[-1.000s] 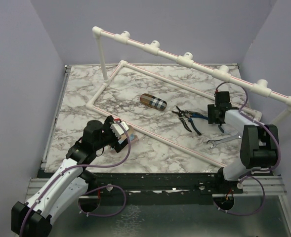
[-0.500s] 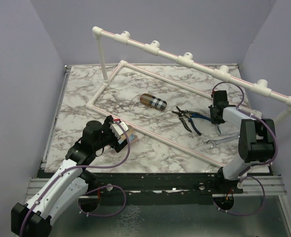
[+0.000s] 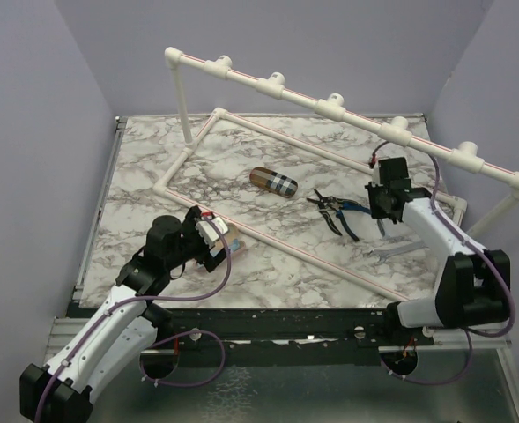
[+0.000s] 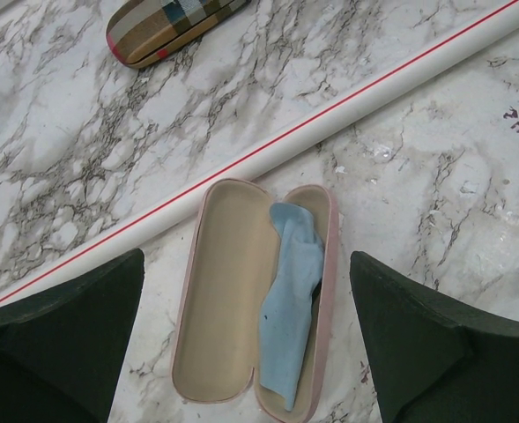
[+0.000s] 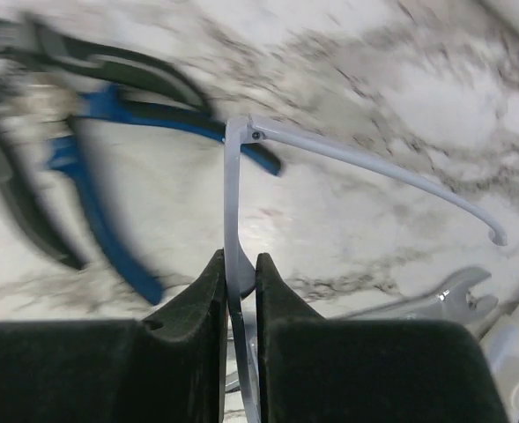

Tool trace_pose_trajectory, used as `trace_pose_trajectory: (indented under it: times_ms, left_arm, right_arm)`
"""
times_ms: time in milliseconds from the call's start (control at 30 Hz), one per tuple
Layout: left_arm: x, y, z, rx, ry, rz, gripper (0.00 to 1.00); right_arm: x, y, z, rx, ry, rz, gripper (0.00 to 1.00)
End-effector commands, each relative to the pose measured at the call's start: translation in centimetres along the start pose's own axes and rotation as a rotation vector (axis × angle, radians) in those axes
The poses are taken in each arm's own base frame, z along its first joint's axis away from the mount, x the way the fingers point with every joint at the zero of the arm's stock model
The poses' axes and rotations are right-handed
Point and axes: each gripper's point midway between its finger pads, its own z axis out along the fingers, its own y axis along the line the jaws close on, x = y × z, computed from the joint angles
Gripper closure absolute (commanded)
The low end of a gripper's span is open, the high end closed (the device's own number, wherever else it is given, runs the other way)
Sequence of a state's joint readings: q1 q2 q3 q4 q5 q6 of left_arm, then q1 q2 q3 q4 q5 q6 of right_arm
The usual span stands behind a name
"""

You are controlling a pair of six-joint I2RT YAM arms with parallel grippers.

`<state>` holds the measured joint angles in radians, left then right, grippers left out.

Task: Organize the sunglasses
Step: Fold the sunglasses at the center of the board.

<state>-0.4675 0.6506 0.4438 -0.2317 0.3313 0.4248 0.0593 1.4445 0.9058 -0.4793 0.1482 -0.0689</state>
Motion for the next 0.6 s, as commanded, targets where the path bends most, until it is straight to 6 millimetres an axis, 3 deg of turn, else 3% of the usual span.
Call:
trace_pose_trajectory:
  times_ms: [0, 133, 300, 433, 567]
  left_arm:
    - [-2.8, 0.1, -0.8, 0.005, -0.078, -0.015, 0.02]
    - [-5.6, -1.4, -2.0, 0.091, -0.169, -0.03, 0.02]
    - [-8.9, -5.4, -4.4, 0.303, -0.311, -0.032, 0.05]
    - [-9.2, -7.4, -5.7, 0.407, -0.338, -0.049, 0.11]
    - [-9.5, -7.8, -6.2, 0.421, -0.353, -0.068, 0.15]
  right_arm:
    - [-1.6, 6.4, -5.0, -0.166, -0.098, -0.204, 0.99]
    - [-0.6, 13.7, -9.3, -0.376, -0.159, -0.438, 1.0]
    - [-0.3, 21.9, -16.1, -0.723, -0.34, -0.595, 1.0]
    - [-1.7, 27.3, -23.5, -1.039, -0.622, -0.63, 1.0]
    - [-1.7, 31.2, -30.4, -1.314, -0.887, -0.681, 1.0]
